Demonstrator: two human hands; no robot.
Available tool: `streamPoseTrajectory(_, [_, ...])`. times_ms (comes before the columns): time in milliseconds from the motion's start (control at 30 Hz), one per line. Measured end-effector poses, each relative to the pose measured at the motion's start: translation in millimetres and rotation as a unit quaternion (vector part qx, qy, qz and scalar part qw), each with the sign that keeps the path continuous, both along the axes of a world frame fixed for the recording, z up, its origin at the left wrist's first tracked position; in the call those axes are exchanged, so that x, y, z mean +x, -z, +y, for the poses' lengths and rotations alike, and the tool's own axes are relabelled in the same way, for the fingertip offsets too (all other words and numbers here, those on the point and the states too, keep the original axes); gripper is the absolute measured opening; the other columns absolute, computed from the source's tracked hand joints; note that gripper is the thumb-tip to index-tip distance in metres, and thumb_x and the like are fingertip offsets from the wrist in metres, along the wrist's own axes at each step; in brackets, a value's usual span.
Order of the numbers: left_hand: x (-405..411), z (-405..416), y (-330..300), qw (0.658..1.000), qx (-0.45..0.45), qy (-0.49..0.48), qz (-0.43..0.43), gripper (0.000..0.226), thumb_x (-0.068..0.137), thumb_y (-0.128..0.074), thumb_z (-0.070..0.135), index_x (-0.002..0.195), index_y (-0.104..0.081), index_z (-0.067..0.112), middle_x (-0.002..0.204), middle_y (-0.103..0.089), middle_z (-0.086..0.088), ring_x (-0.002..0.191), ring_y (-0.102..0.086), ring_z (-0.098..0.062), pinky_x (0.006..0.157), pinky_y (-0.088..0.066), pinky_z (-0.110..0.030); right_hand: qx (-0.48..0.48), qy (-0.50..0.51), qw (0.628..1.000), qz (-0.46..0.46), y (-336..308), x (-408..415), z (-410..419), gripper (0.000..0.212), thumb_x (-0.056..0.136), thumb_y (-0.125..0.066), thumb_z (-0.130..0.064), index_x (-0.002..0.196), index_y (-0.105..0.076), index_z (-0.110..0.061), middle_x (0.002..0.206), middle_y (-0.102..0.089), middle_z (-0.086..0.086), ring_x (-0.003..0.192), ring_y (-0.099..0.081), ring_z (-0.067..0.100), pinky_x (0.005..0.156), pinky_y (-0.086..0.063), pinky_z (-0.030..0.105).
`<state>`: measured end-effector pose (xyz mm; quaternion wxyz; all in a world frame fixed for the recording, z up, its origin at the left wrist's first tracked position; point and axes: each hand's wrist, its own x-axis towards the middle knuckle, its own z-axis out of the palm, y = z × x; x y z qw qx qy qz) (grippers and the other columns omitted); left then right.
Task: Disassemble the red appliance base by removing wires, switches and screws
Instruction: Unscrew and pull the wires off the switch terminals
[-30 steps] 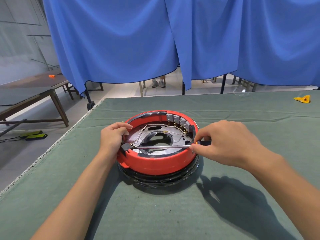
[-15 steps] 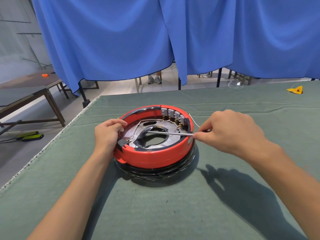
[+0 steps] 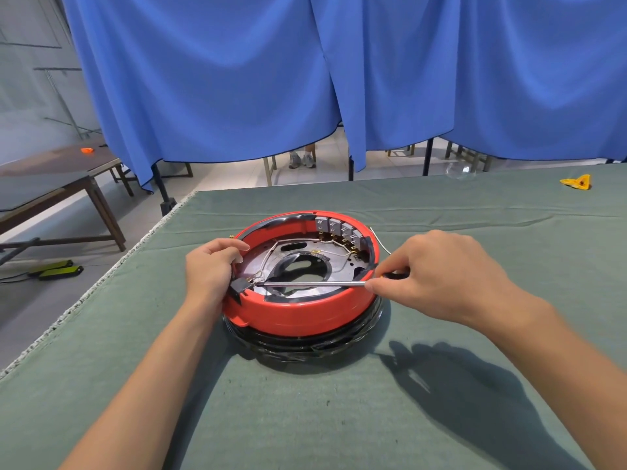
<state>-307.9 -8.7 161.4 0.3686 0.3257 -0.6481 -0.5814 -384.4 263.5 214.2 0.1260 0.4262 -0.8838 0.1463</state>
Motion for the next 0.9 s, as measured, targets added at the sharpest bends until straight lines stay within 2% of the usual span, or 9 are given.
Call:
streamPoseTrajectory(233, [0, 0, 0, 1.0, 0.002, 0.002, 0.0, 0.035, 0.071, -0.049, -0.01, 0.059, -0.071, 0.015, 0.067, -0.062, -0.004, 0.07, -0.05, -0.023, 0.083, -0.051, -0.06, 0.0, -0.002, 1.0, 0.019, -1, 3, -3, 0.026, 0.081, -0.053, -0.061, 0.092, -0.073, -0.048, 0.067, -0.066, -0.01, 0.066, -0.054, 0.014, 0.05, -0.029, 0.019])
streamPoseTrajectory(367, [-1, 0, 0, 1.0, -0.005, 0.0, 0.005, 0.042, 0.071, -0.048, -0.01, 0.052, -0.07, 0.02, 0.063, -0.061, -0.001, 0.07, -0.05, -0.021, 0.072, -0.053, -0.043, 0.002, 0.018, 1.0, 0.011, 0, 5, -4, 0.025, 0.08, -0.054, -0.061, 0.089, -0.073, -0.048, 0.069, -0.067, -0.009, 0.071, -0.059, 0.018, 0.05, -0.031, 0.022])
streamPoseTrajectory(500, [0, 1, 0, 1.0, -0.005, -0.004, 0.005, 0.036, 0.071, -0.047, -0.011, 0.059, -0.069, 0.015, 0.066, -0.061, -0.002, 0.062, -0.049, -0.014, 0.077, -0.053, -0.05, 0.018, 0.075, 0.997, 0.019, -3, -1, 3, 0.032, 0.08, -0.055, -0.06, 0.074, -0.072, -0.034, 0.058, -0.06, -0.006, 0.066, -0.058, 0.022, 0.048, -0.029, 0.022])
streamPoseTrajectory(567, [0, 2, 0, 1.0, -0.006, -0.004, 0.005, 0.035, 0.07, -0.047, -0.011, 0.06, -0.069, 0.014, 0.065, -0.061, -0.001, 0.059, -0.047, -0.012, 0.071, -0.05, -0.045, 0.02, 0.069, 0.997, -0.001, -4, -3, 8, 0.031, 0.079, -0.055, -0.061, 0.076, -0.072, -0.035, 0.059, -0.062, -0.006, 0.065, -0.057, 0.02, 0.049, -0.034, 0.023])
streamPoseTrajectory(667, [0, 2, 0, 1.0, -0.008, -0.006, 0.011, 0.036, 0.07, -0.048, -0.011, 0.058, -0.068, 0.017, 0.063, -0.061, 0.001, 0.053, -0.045, -0.008, 0.061, -0.043, -0.03, 0.012, 0.032, 0.999, -0.01, -4, 0, 6, 0.024, 0.079, -0.055, -0.061, 0.081, -0.072, -0.044, 0.061, -0.062, -0.01, 0.067, -0.056, 0.017, 0.05, -0.031, 0.022])
streamPoseTrajectory(700, [-1, 1, 0, 1.0, -0.007, -0.005, 0.011, 0.036, 0.069, -0.048, -0.011, 0.058, -0.068, 0.017, 0.063, -0.061, 0.0, 0.053, -0.046, -0.008, 0.061, -0.044, -0.029, 0.011, 0.023, 1.0, -0.005, -2, 2, 3, 0.024, 0.079, -0.054, -0.061, 0.084, -0.073, -0.046, 0.062, -0.063, -0.01, 0.068, -0.056, 0.016, 0.051, -0.031, 0.023])
streamPoseTrajectory(800, [-1, 1, 1, 1.0, 0.001, -0.001, 0.015, 0.035, 0.07, -0.048, -0.011, 0.06, -0.068, 0.015, 0.065, -0.061, -0.001, 0.058, -0.049, -0.01, 0.071, -0.049, -0.04, 0.013, 0.012, 1.0, 0.014, 0, 3, 0, 0.029, 0.08, -0.052, -0.061, 0.089, -0.073, -0.044, 0.07, -0.067, -0.007, 0.073, -0.059, 0.018, 0.055, -0.037, 0.027])
streamPoseTrajectory(900, [0, 1, 1, 1.0, 0.0, -0.005, 0.014, 0.037, 0.07, -0.048, -0.011, 0.057, -0.069, 0.016, 0.064, -0.061, -0.001, 0.058, -0.048, -0.012, 0.073, -0.049, -0.044, 0.006, 0.01, 1.0, 0.009, 1, 3, 0, 0.027, 0.08, -0.052, -0.061, 0.091, -0.072, -0.048, 0.073, -0.068, -0.008, 0.074, -0.06, 0.019, 0.059, -0.041, 0.028])
